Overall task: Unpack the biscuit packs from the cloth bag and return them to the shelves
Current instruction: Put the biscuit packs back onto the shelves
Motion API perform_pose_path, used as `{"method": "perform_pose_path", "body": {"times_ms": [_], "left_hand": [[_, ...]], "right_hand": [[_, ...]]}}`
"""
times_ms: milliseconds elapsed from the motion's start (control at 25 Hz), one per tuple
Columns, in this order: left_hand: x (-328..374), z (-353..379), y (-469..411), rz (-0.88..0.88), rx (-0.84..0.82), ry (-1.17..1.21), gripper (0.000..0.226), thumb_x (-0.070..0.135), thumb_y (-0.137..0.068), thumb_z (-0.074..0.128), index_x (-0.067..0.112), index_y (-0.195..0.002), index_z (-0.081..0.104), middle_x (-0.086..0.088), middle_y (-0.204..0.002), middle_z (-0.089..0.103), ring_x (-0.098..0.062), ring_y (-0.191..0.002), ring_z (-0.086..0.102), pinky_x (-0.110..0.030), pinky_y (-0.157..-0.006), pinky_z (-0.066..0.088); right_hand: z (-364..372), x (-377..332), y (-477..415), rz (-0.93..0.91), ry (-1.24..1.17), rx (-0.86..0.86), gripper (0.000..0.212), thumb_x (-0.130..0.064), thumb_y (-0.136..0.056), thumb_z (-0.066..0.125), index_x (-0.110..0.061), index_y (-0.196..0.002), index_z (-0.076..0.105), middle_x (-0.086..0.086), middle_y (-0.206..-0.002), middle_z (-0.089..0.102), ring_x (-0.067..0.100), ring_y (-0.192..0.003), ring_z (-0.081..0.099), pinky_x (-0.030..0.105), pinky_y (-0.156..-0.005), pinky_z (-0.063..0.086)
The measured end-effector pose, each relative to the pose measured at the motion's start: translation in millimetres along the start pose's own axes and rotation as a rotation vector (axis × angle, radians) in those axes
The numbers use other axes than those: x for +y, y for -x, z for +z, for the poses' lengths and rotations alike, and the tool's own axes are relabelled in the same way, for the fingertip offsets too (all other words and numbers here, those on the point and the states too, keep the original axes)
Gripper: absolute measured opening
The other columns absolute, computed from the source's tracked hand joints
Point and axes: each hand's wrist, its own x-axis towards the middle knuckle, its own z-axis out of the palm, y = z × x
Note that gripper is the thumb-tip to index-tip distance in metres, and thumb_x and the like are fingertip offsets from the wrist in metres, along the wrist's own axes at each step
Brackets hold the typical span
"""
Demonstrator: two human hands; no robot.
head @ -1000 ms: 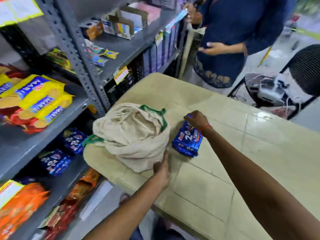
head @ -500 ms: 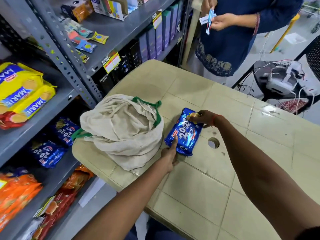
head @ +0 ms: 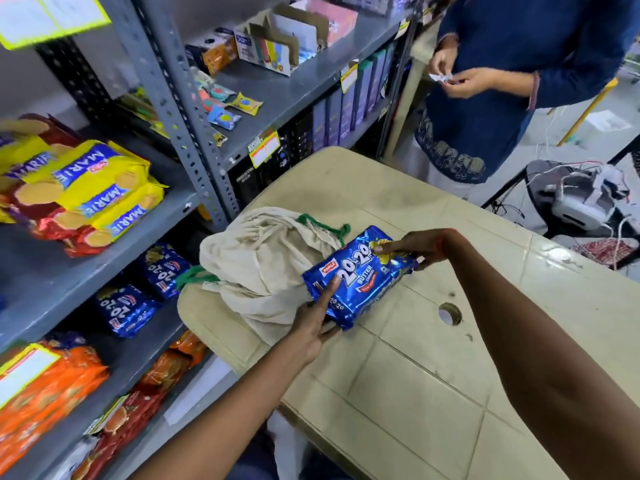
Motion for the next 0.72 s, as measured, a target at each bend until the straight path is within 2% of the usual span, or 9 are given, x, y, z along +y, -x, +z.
{"method": "perform_pose_path", "body": {"times_ms": [120, 200, 280, 360, 480, 520, 600, 680, 720], "left_hand": [[47, -41, 27, 0.113, 0.038, 0.043, 0.057, 0.055, -0.051, 0.081, 0.018, -0.093, 0.07, 0.001, -0.084, 0.079, -0.014, -0.077, 0.073, -0.029, -0.07, 0.059], [76, -76, 47, 0.174, 0.104, 0.058, 0.051, 0.054, -0.059, 0.078, 0.019, -0.096, 0.07, 0.0, -0.089, 0.077, -0.015, -0.08, 0.071, -0.029, -0.07, 0.057], [100, -116, 68, 0.246, 0.17, 0.112, 0.042, 0.049, -0.068, 0.076, 0.02, -0.097, 0.07, 0.003, -0.086, 0.077, -0.013, -0.076, 0.071, -0.027, -0.064, 0.056], [120, -164, 89, 0.321, 0.257, 0.166, 0.041, 0.05, -0.068, 0.076, 0.02, -0.095, 0.07, 0.006, -0.08, 0.079, -0.01, -0.069, 0.074, -0.024, -0.058, 0.057], [137, -225, 117, 0.385, 0.374, 0.26, 0.05, 0.053, -0.067, 0.074, 0.02, -0.105, 0.071, 0.001, -0.096, 0.078, -0.017, -0.086, 0.074, -0.034, -0.074, 0.06], [142, -243, 124, 0.399, 0.408, 0.292, 0.054, 0.053, -0.069, 0.073, 0.019, -0.11, 0.07, -0.003, -0.104, 0.076, -0.021, -0.095, 0.072, -0.041, -0.086, 0.058], [149, -285, 140, 0.423, 0.493, 0.361, 0.06, 0.056, -0.069, 0.072, 0.019, -0.116, 0.067, -0.005, -0.113, 0.072, -0.025, -0.108, 0.067, -0.047, -0.101, 0.05], [156, -327, 154, 0.441, 0.574, 0.392, 0.056, 0.058, -0.068, 0.072, 0.022, -0.11, 0.068, -0.003, -0.109, 0.074, -0.023, -0.106, 0.068, -0.046, -0.101, 0.05], [158, -346, 161, 0.45, 0.605, 0.407, 0.049, 0.058, -0.068, 0.072, 0.023, -0.103, 0.07, -0.001, -0.101, 0.076, -0.022, -0.099, 0.07, -0.045, -0.095, 0.053]], "right_hand": [[19, -66, 1, -0.066, 0.052, -0.013, 0.046, -0.056, -0.082, 0.06, -0.019, -0.109, 0.066, 0.005, -0.099, 0.067, 0.015, -0.082, 0.059, 0.023, -0.066, 0.053], [39, -108, -4, -0.136, 0.034, -0.057, 0.045, -0.047, -0.09, 0.055, -0.012, -0.118, 0.062, 0.011, -0.11, 0.069, 0.017, -0.089, 0.059, 0.03, -0.077, 0.05], [66, -153, -11, -0.233, -0.039, -0.01, 0.036, -0.032, -0.097, 0.048, -0.005, -0.118, 0.06, 0.012, -0.104, 0.075, 0.01, -0.072, 0.062, 0.027, -0.072, 0.049], [109, -214, 2, -0.278, -0.07, -0.172, 0.035, -0.047, -0.088, 0.057, -0.018, -0.101, 0.071, -0.006, -0.08, 0.079, 0.002, -0.059, 0.069, 0.017, -0.06, 0.053], [183, -288, 13, -0.337, 0.165, -0.401, 0.051, -0.068, -0.058, 0.07, -0.026, -0.087, 0.077, -0.007, -0.09, 0.078, 0.009, -0.074, 0.073, 0.022, -0.069, 0.057], [200, -305, 9, -0.36, 0.2, -0.385, 0.05, -0.065, -0.064, 0.069, -0.023, -0.092, 0.074, -0.003, -0.095, 0.077, 0.014, -0.078, 0.072, 0.027, -0.076, 0.057], [231, -329, -6, -0.398, 0.022, -0.251, 0.028, -0.038, -0.092, 0.054, -0.016, -0.109, 0.062, 0.0, -0.102, 0.074, 0.017, -0.085, 0.069, 0.031, -0.081, 0.055], [258, -348, -22, -0.417, -0.198, -0.015, 0.018, -0.015, -0.1, 0.036, -0.009, -0.11, 0.049, -0.014, -0.082, 0.078, -0.002, -0.074, 0.071, 0.019, -0.074, 0.057], [275, -360, -21, -0.431, -0.207, -0.019, 0.021, -0.015, -0.1, 0.035, -0.008, -0.113, 0.05, -0.013, -0.087, 0.078, -0.005, -0.08, 0.071, 0.019, -0.079, 0.056]]}}
